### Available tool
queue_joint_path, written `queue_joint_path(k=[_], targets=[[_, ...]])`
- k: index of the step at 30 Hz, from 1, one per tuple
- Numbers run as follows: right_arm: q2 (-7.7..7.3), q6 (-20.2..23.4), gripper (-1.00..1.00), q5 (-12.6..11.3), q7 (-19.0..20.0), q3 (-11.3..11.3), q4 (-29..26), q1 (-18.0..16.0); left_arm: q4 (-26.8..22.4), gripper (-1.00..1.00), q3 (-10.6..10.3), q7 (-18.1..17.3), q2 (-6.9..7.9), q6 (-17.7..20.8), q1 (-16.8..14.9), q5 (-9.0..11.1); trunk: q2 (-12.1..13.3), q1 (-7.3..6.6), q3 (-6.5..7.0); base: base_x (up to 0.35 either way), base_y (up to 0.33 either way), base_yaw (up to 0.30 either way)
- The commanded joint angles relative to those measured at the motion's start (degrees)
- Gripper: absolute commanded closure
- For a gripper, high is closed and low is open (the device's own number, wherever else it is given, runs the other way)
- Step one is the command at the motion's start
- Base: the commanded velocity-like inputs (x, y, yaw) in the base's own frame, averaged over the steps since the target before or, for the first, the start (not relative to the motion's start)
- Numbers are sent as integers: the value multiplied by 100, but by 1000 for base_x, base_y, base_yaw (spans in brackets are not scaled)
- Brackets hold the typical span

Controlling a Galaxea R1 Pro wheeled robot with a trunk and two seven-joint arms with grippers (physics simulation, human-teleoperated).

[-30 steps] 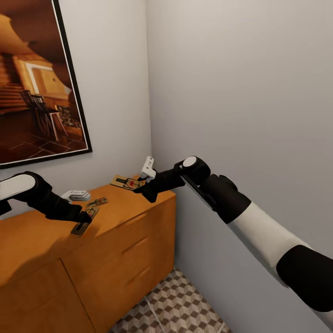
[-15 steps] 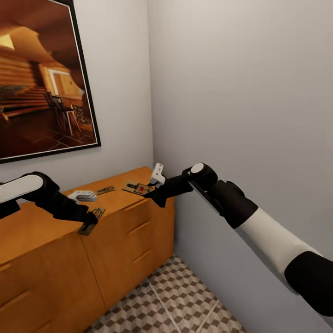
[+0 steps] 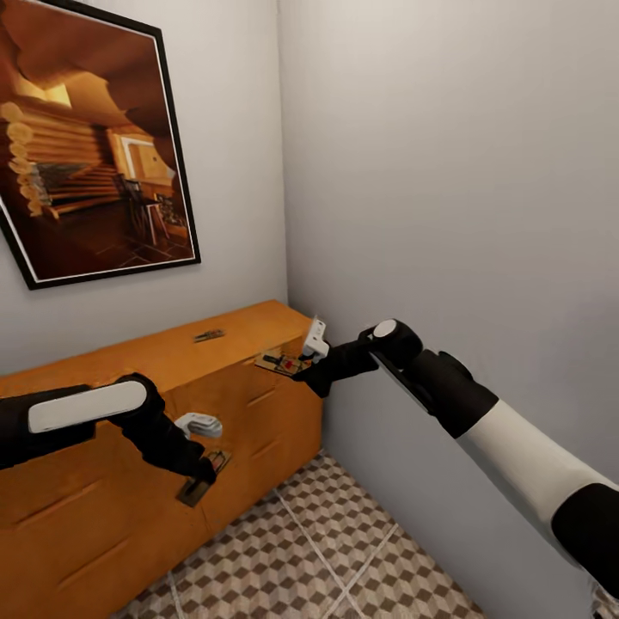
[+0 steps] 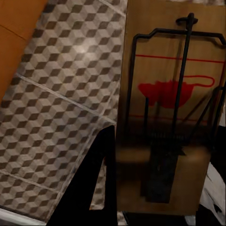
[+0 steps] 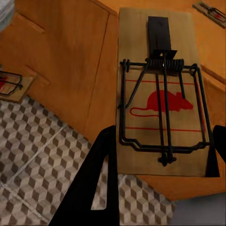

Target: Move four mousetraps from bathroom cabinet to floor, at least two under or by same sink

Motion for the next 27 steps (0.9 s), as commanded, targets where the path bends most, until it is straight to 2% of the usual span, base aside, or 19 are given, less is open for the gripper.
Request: queue_joint_path(k=[1,4,7,8,10,11,12,13,14,17,18,22,24,25,26,27], targets=[[-6,48,100,-55,-29,10,0,62,-1,100,-292,-128,-92,-244,23,38,-5,-4,-6,-334,0,0],[-12,47,100,-53,-79,16,19,178,10,100,-981,-458,-401,-852,75,36,-5,-4,-6,-334,0,0],[-8,43,100,-46,-122,24,77,421,20,100,-1657,-585,-761,-1508,100,37,-5,-4,-6,-334,0,0],[-6,37,100,36,-150,25,114,633,26,100,-2056,-610,-1006,-1977,201,33,-5,-4,-6,-334,0,0],[-6,29,100,248,-212,26,176,901,67,100,-2420,-624,-1301,-2510,433,20,-5,-4,-6,-334,0,0],[-6,27,100,313,-232,26,196,965,94,100,-2478,-627,-1373,-2620,502,15,-5,-4,-6,-334,0,0],[-1,24,100,450,-276,28,251,1095,160,100,-2566,-629,-1517,-2813,656,5,-5,-4,-6,-334,0,0],[6,25,100,577,-323,31,326,1228,240,100,-2623,-629,-1670,-2976,835,-5,-5,-4,-6,-334,0,0],[18,26,100,733,-411,33,482,1428,415,100,-2672,-624,-1899,-3186,1148,-16,-5,-4,-6,-334,0,0],[25,28,100,872,-719,35,969,1777,1171,100,-2798,-625,-2390,-3594,1770,-45,-5,-4,-6,-334,0,0],[24,26,100,883,-786,35,1073,1831,1335,100,-2850,-626,-2476,-3667,1872,-50,-5,-4,-6,-334,0,0],[18,-117,100,918,-1296,35,2030,2237,2805,100,-3455,-731,-3200,-4231,2660,-65,-5,-4,-6,-334,0,0],[24,-486,100,927,-1468,35,2635,2431,3507,100,-3610,-1014,-3503,-4400,3042,-67,-5,-4,-6,-329,0,0],[31,-911,100,925,-1562,35,3137,2554,3993,100,-3663,-1317,-3652,-4465,3317,-67,-5,-4,-6,-323,0,0],[37,-1401,100,920,-1620,37,3678,2660,4458,100,-3693,-1642,-3750,-4532,3583,-68,-5,-4,-6,-311,0,0],[42,-1739,100,920,-1645,38,4065,2718,4768,100,-3705,-1856,-3788,-4624,3757,-68,-5,-4,-6,-303,0,0]])
